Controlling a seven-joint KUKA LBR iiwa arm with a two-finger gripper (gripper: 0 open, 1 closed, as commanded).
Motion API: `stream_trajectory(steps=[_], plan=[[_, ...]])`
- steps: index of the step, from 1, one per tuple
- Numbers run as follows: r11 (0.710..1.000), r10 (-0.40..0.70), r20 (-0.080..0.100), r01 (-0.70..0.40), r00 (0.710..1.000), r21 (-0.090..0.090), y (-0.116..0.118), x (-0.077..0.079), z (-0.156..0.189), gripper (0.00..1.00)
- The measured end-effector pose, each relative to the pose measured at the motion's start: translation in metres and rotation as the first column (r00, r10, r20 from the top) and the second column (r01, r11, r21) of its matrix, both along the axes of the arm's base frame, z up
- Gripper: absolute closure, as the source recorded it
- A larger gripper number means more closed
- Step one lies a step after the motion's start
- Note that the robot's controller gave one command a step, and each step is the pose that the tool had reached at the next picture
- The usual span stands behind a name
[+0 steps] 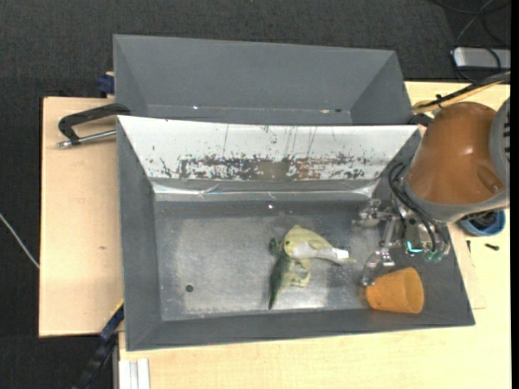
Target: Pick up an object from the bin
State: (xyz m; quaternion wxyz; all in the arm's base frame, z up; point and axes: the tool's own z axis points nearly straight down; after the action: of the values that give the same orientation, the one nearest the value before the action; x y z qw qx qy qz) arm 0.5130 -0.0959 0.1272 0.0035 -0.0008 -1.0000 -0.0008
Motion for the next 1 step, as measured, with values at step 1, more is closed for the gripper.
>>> stream_trajectory(steps=[1], plan=[[0.998, -0.056, 0.013, 0.056, 0.998, 0.0, 0.0765, 0.0394, -0.0567, 0.0]])
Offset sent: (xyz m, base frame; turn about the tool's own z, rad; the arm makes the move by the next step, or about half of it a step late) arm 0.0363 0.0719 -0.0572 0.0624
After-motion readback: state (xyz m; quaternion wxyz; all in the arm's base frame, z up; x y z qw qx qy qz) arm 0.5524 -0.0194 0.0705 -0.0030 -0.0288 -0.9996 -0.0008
